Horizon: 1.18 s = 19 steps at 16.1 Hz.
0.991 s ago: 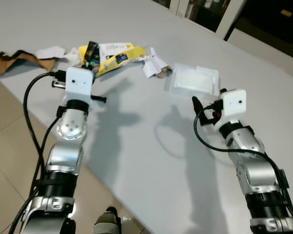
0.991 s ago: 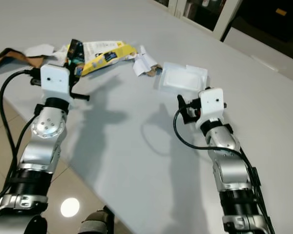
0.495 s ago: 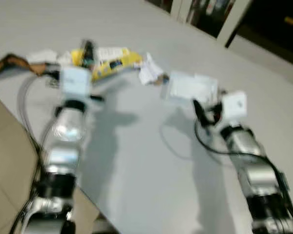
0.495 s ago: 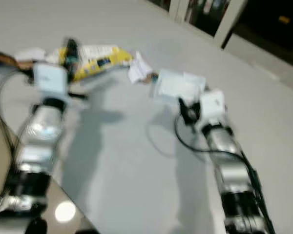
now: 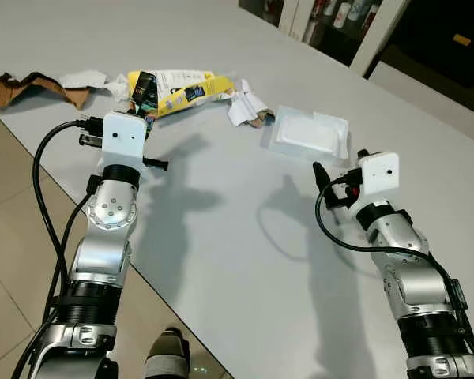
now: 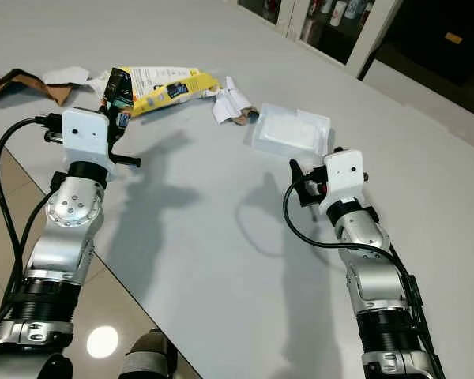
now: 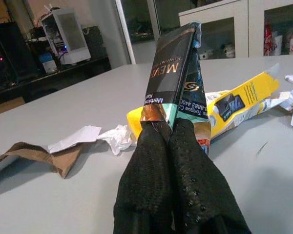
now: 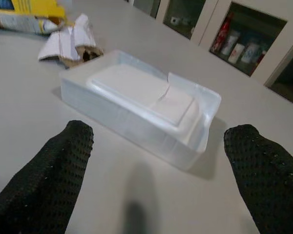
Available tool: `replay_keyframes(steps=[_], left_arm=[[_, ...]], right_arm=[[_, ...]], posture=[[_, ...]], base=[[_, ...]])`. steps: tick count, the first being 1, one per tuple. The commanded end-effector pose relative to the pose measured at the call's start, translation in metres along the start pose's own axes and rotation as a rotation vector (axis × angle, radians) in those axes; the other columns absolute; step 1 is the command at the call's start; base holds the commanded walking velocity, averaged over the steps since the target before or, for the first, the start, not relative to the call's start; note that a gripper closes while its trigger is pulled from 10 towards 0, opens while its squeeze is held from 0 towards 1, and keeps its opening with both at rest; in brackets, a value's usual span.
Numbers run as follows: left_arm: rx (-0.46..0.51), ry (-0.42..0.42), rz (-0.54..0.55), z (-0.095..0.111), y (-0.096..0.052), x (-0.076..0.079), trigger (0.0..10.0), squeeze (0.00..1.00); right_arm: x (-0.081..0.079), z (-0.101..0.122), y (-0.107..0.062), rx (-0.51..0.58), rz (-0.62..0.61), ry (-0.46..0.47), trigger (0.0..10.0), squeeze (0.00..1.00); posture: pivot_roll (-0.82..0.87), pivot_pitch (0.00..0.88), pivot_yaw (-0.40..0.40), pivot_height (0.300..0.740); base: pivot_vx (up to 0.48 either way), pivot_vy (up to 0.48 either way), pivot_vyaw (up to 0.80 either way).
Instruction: Picking trash to rubbish bin
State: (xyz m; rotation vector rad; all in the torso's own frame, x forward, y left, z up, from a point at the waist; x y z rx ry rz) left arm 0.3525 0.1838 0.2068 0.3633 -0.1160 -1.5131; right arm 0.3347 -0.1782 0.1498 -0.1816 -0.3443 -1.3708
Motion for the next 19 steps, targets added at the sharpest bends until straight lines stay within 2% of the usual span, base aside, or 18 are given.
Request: replay_keyframes(steps=[1,10,13,14,19], left_arm=[[0.002,0.003,-0.001,0.001,-0.002,-0.001,10.0,0.00],[0.002,0.017,0.011,0.004,-0.004,-0.006,10.0,0.00],[0.008,0.034,0.011,0.007,-0.008,-0.011,10.0,0.00],[0.008,0.047,0.018,0.008,-0.010,-0.016,10.0,0.00],[0.006,0.059,0.038,0.010,-0.014,-0.022,10.0,0.00]], right_arm=[[0.006,-0.001,-0.001,-0.002,-0.007,-0.013,10.0,0.00],[0.013,0.000,0.008,0.020,-0.020,-0.022,10.0,0.00],[0.020,0.007,0.017,0.049,-0.027,-0.037,10.0,0.00],[0.029,0.016,0.025,0.077,-0.033,-0.049,10.0,0.00],[0.046,0.035,0.035,0.139,-0.058,-0.075,10.0,0.00]], posture=[[0.35,0.268,-0.116,0.740],[0.38,0.289,-0.113,0.740],[0.40,0.305,-0.110,0.740],[0.42,0.313,-0.110,0.740],[0.44,0.315,-0.119,0.740]], base=[[0.000,0.000,0.00],[0.000,0.000,0.00],[0.000,0.000,0.00],[0.000,0.000,0.00],[0.000,0.000,0.00]])
Point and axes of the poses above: a point about 5 cm out from each wrist's last joint towards the gripper, its own y axis pointing out of the wrist towards the gripper, its own z axis along the axis of the wrist's last joint, x = y × z, the point moved 1 cm from there along y, pointing out of the wrist towards the gripper, and after that the axes turned 10 degrees about -y, right-handed, at the moved point
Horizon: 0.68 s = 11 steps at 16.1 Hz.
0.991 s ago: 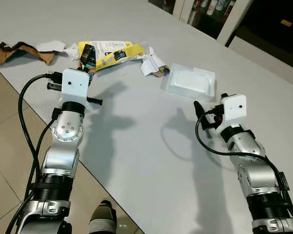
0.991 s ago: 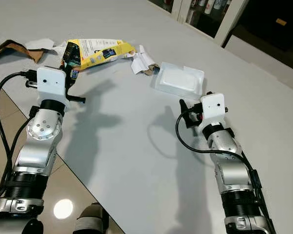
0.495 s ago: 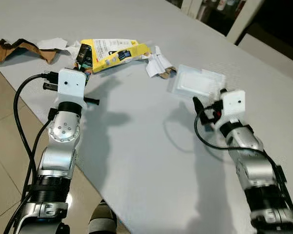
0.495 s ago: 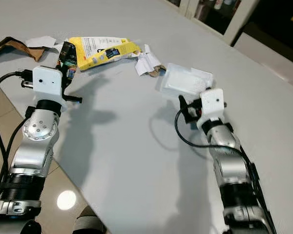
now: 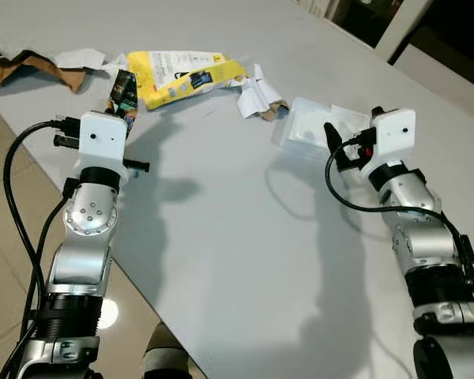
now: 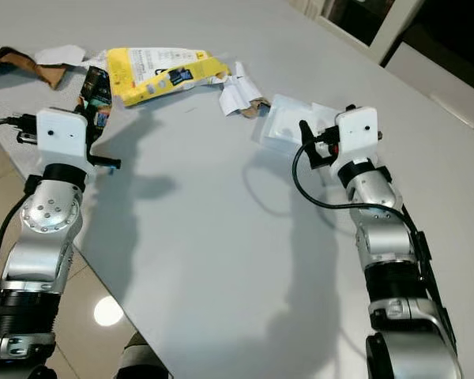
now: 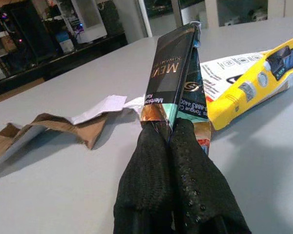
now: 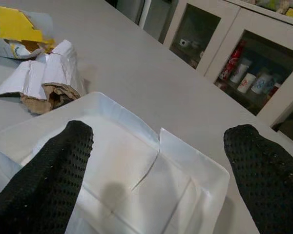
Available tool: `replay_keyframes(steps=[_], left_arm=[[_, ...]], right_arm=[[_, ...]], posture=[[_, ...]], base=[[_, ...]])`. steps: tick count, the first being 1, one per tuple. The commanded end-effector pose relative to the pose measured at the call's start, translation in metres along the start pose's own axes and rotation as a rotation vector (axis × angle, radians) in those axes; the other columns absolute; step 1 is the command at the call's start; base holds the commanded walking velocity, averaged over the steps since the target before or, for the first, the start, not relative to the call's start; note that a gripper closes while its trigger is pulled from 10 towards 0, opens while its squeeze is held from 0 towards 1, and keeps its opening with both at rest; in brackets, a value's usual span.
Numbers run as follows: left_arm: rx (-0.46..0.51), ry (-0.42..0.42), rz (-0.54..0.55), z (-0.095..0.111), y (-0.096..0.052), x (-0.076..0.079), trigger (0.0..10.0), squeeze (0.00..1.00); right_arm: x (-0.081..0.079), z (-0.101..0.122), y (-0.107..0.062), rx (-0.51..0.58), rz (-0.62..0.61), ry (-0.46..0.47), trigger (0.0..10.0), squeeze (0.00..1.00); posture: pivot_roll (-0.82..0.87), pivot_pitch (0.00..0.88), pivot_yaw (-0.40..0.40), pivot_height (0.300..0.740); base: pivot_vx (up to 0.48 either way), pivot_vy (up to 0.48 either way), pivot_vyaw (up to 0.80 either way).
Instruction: Picking trash to rubbish bin
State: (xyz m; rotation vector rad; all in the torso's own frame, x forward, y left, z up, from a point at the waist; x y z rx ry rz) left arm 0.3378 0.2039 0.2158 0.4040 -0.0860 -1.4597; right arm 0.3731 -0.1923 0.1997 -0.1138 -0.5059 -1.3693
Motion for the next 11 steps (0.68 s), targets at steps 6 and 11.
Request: replay_keyframes(steps=[6,11], left_arm=[[-0.007,0.021,-0.004,0.003,-0.007,-0.005,10.0,0.00],[-0.011,0.046,0.001,0.006,-0.012,-0.013,10.0,0.00]], right_arm=[[0.019,-0.001,0.015,-0.010,-0.014,-0.018,10.0,0.00],[0.029,0.001,0.033,-0.062,-0.049,-0.051,10.0,0.00]], posture=[[0.47,0.342,-0.108,0.740],[0.52,0.358,-0.105,0.740]], base=[[0.000,0.000,0.00],[0.000,0.000,0.00]])
Point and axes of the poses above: a point about 5 cm out from each wrist's last joint towards the gripper, its own y axis pointing out of the wrist towards the gripper, its own z axis along the axis of the wrist's last joint, x = y × z, the point moved 1 cm from there along y, pointing out of the wrist towards the gripper, and after that the axes turned 10 degrees about -y, right-handed, at the moved point
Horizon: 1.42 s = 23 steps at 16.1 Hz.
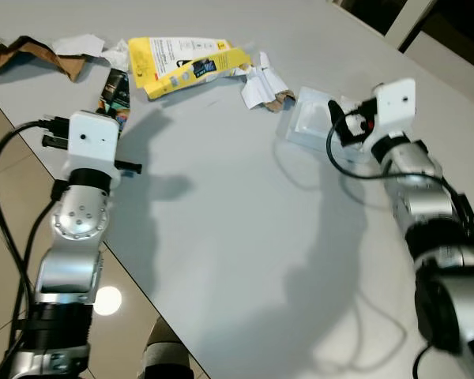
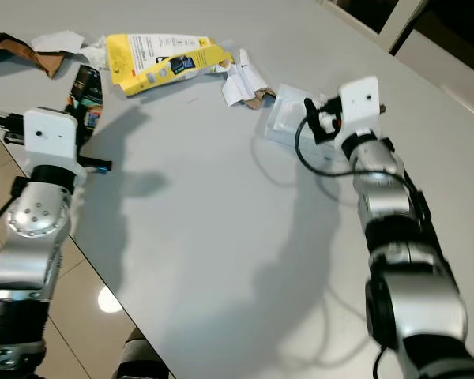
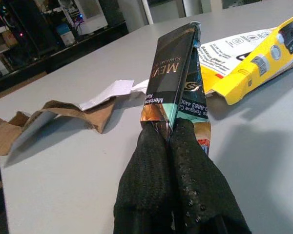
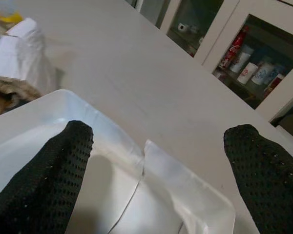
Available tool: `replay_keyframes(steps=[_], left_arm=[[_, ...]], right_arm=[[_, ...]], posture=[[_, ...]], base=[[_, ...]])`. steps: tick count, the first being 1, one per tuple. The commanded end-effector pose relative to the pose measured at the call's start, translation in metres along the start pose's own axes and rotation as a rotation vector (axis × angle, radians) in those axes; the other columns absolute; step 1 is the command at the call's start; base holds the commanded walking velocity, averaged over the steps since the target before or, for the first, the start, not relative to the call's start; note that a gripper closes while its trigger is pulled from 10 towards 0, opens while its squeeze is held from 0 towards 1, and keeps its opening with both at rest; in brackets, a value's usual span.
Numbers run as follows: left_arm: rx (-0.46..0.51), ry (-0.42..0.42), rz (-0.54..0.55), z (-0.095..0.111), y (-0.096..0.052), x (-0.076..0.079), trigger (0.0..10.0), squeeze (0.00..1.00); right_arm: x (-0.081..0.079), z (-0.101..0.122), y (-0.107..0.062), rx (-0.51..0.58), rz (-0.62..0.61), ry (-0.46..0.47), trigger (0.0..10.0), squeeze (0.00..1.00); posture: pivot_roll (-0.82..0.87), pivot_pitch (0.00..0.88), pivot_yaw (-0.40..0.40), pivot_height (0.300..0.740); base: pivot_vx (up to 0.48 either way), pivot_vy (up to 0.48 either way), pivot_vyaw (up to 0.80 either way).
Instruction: Picking trash to rubbish bin
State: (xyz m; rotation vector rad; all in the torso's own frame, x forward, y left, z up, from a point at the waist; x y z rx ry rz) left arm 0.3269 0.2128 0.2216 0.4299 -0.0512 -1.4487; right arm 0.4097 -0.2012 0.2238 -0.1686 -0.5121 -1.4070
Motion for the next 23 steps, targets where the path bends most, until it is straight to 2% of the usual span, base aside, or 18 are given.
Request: replay_keyframes(steps=[1,5,9,11,12,17,19,23], left_arm=[[-0.007,0.011,0.004,0.000,-0.005,-0.004,10.0,0.00],[-0.012,0.019,0.007,0.001,-0.007,-0.006,10.0,0.00],[-0.016,0.015,0.004,0.001,-0.008,-0.004,10.0,0.00],[-0.009,0.001,-0.016,0.003,-0.006,0.001,10.0,0.00],[-0.008,-0.032,-0.067,0.005,-0.004,0.009,10.0,0.00],[-0.007,-0.114,-0.184,0.011,-0.005,0.035,10.0,0.00],[-0.005,-0.124,-0.195,0.012,-0.005,0.039,10.0,0.00],[-0.005,-0.163,-0.214,0.011,-0.001,0.051,10.0,0.00]], right_arm=[[0.007,-0.006,-0.002,-0.034,-0.020,-0.014,10.0,0.00],[0.000,-0.014,0.001,-0.099,0.028,-0.039,10.0,0.00],[-0.018,-0.043,-0.012,-0.207,0.144,-0.063,10.0,0.00],[-0.019,-0.053,-0.020,-0.229,0.165,-0.056,10.0,0.00],[-0.017,-0.060,-0.026,-0.237,0.182,-0.048,10.0,0.00],[-0.008,-0.072,-0.042,-0.218,0.207,-0.028,10.0,0.00],[-0.007,-0.073,-0.045,-0.205,0.214,-0.028,10.0,0.00],[-0.004,-0.076,-0.064,-0.148,0.245,-0.014,10.0,0.00]], posture=[[0.53,0.360,-0.105,0.740],[0.54,0.364,-0.108,0.740],[0.53,0.357,-0.110,0.740],[0.52,0.354,-0.111,0.740],[0.51,0.346,-0.111,0.740],[0.47,0.318,-0.120,0.740],[0.46,0.309,-0.123,0.740],[0.41,0.282,-0.137,0.740]], base=[[0.000,0.000,0.00],[0.000,0.000,0.00],[0.000,0.000,0.00],[0.000,0.000,0.00],[0.000,0.000,0.00],[0.000,0.000,0.00],[0.000,0.000,0.00],[0.000,0.000,0.00]])
Point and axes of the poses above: a point about 5 cm out from each wrist's last joint towards the gripper, its own y axis pointing out of the wrist towards the gripper, its own z axis along the axis of the wrist's last joint, x = y × z, the point moved 1 cm from there along y, pointing out of the wrist towards the gripper, and after that the axes turned 10 degrees about -y, right-handed, at the moved point
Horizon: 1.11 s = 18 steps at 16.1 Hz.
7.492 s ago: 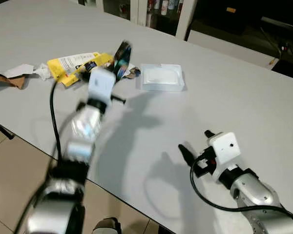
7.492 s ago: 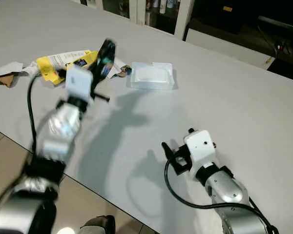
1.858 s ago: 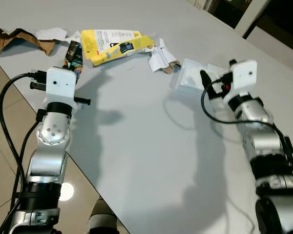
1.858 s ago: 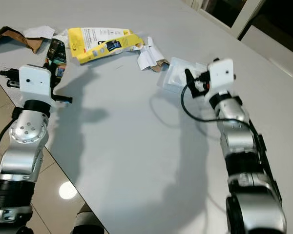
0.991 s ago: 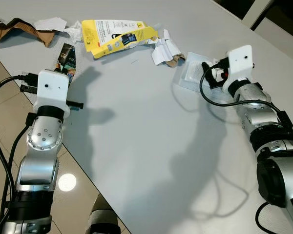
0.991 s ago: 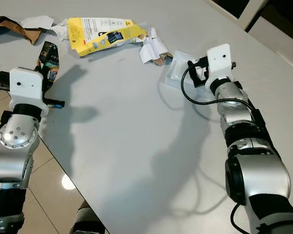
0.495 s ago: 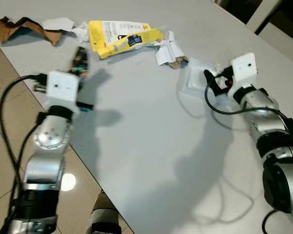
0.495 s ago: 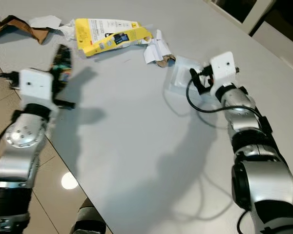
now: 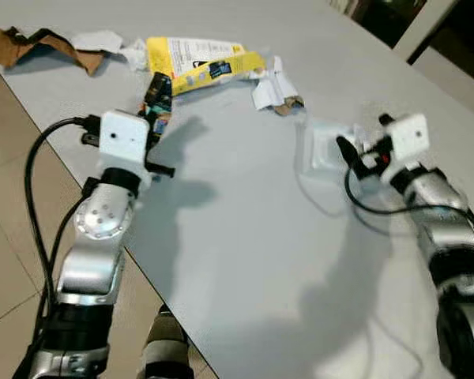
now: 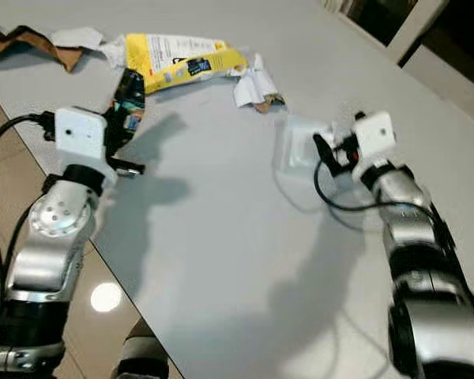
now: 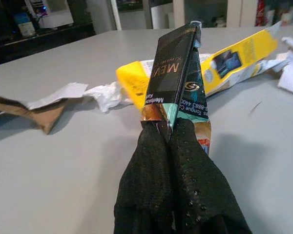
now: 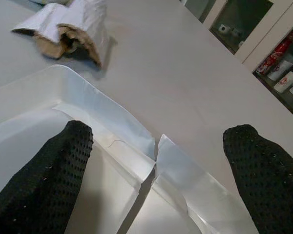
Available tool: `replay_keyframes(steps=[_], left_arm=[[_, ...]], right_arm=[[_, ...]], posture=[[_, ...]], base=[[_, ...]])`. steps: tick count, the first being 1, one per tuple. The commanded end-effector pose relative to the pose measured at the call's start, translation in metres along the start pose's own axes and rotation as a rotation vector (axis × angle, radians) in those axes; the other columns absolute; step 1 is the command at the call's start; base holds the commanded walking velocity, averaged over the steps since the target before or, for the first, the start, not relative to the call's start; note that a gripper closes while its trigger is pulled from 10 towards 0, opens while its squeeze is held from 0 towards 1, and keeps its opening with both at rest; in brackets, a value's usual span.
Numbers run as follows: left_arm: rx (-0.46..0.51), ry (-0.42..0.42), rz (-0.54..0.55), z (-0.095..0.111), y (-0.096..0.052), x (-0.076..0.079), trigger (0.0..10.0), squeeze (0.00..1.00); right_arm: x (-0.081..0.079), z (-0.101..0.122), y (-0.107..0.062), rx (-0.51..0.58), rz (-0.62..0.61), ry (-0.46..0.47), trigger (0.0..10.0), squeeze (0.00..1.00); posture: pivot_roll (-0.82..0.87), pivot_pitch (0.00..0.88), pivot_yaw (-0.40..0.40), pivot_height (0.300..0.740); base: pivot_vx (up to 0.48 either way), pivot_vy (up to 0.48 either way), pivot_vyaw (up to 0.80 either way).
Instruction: Picking trash to rubbish bin
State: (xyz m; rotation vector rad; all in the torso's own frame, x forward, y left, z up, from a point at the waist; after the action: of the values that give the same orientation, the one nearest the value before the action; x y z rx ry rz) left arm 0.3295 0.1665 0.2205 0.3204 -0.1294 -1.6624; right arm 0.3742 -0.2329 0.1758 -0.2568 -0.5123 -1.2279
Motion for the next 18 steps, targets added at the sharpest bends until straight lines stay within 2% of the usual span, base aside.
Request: replay_keyframes(steps=[1,3,4,9,15,18], left_arm=[[0.010,-0.023,-0.032,0.000,0.003,0.009,10.0,0.00],[0.016,-0.038,-0.034,-0.001,0.007,0.013,10.0,0.00],[0.021,-0.051,-0.040,-0.002,0.011,0.018,10.0,0.00],[0.038,-0.088,-0.065,-0.002,0.022,0.030,10.0,0.00],[0.051,-0.116,-0.093,-0.004,0.033,0.041,10.0,0.00],[0.055,-0.125,-0.102,-0.006,0.038,0.046,10.0,0.00]], right_arm=[[-0.014,-0.027,-0.020,-0.105,0.069,0.048,10.0,0.00],[-0.015,-0.022,-0.030,-0.080,0.071,0.061,10.0,0.00],[-0.017,-0.016,-0.039,-0.059,0.064,0.098,10.0,0.00],[-0.039,0.011,-0.063,-0.019,0.056,0.183,10.0,0.00],[-0.072,0.042,-0.097,-0.038,0.115,0.291,10.0,0.00],[-0.085,0.043,-0.112,-0.085,0.136,0.316,10.0,0.00]], posture=[[0.39,0.272,-0.141,0.740],[0.36,0.254,-0.143,0.740],[0.34,0.243,-0.144,0.740],[0.28,0.214,-0.138,0.740],[0.24,0.201,-0.133,0.740],[0.20,0.179,-0.125,0.740]], base=[[0.000,0.000,0.00],[0.000,0.000,0.00],[0.000,0.000,0.00],[0.000,0.000,0.00],[0.000,0.000,0.00],[0.000,0.000,0.00]])
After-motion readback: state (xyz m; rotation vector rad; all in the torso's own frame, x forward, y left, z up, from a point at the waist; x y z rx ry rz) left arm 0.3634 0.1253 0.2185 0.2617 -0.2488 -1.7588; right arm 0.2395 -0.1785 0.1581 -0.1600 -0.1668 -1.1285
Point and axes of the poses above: a point about 5 cm out from each wrist's last joint towards the gripper, its own y axis pointing out of the wrist towards the gripper, its own z axis along the axis of the wrist's last joint, x = y × z, the point moved 1 cm from there along y, pointing out of the wrist towards the gripper, and after that the axes turned 10 degrees about -y, right-handed, at the moved point
